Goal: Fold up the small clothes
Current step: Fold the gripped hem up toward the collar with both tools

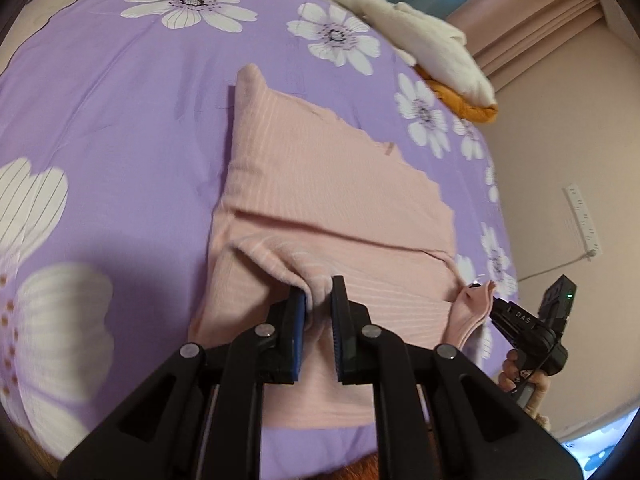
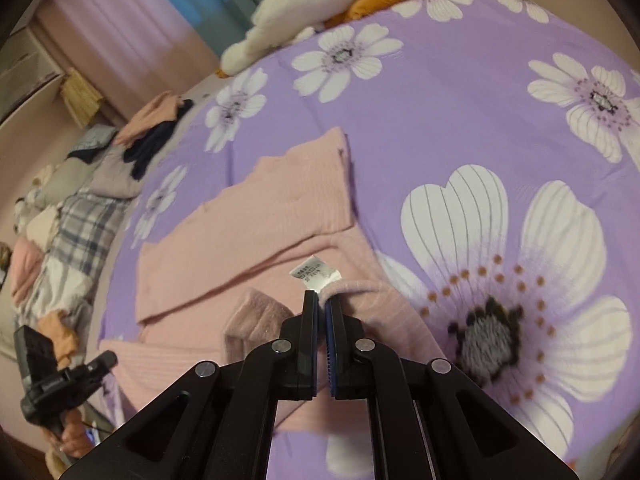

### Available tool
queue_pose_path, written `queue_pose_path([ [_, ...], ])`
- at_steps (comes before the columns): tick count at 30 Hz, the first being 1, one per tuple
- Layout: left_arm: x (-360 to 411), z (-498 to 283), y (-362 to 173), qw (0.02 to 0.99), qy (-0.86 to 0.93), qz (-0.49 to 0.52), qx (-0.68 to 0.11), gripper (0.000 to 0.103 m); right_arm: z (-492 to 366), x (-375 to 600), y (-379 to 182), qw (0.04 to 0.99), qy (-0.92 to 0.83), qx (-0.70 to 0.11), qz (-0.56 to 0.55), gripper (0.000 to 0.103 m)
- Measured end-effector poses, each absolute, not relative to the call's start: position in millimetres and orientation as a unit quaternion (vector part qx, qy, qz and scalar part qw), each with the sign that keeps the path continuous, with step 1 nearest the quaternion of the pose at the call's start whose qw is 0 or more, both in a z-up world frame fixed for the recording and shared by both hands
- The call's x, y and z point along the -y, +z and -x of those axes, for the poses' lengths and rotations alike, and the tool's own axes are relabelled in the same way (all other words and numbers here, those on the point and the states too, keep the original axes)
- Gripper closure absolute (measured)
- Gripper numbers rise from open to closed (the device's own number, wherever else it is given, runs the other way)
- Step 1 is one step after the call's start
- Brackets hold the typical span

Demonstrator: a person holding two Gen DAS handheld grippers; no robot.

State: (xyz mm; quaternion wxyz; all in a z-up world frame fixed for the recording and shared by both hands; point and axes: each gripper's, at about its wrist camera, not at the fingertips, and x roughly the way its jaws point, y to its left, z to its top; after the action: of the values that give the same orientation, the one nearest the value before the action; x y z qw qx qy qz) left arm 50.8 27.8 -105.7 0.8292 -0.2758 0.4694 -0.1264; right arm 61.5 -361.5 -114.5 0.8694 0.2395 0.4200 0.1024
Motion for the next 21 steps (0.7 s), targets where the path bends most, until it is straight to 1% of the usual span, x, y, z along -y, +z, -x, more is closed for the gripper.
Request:
queue_pose_path([
  [4, -27, -73, -128, 0.823, -0.102, 0.260, -0.494, 0.091, -81, 361, -135, 0.854, 0.090, -0.445, -0.253, 0.097],
  [6, -27, -80, -144, 0.813, -0.096, 0.261, -0.511, 0.088, -83, 363, -141, 0.852, 0.089, -0.446, -0.261, 0.097],
  [12, -32, -77, -141, 0.813, -0.103, 0.265, -0.508, 0.088, -83, 361, -142, 0.855, 0.086, -0.442, -0.258, 0.098],
  [13, -32, -74, -138, 0.812, -0.105, 0.266, -0.508, 0.086, -85, 359, -141, 0.857, 0.083, -0.442, -0.252, 0.098],
  [14, -35, -67, -132, 0.813, -0.104, 0.263, -0.509, 0.078, -86, 358, -141, 0.859, 0.081, -0.441, -0.247, 0.098],
  [15, -36, -62, -128, 0.815, -0.101, 0.259, -0.508, 0.068, -84, 357, -140, 0.861, 0.079, -0.440, -0.243, 0.098],
  [18, -39, -40, -113, 0.825, -0.098, 0.246, -0.499, 0.056, -86, 359, -142, 0.860, 0.080, -0.439, -0.246, 0.098],
  [20, -41, -31, -111, 0.825, -0.100, 0.248, -0.498, 0.050, -86, 360, -143, 0.860, 0.081, -0.437, -0.250, 0.098],
  [21, -42, -24, -112, 0.821, -0.101, 0.250, -0.503, 0.049, -85, 360, -143, 0.861, 0.080, -0.436, -0.250, 0.098],
])
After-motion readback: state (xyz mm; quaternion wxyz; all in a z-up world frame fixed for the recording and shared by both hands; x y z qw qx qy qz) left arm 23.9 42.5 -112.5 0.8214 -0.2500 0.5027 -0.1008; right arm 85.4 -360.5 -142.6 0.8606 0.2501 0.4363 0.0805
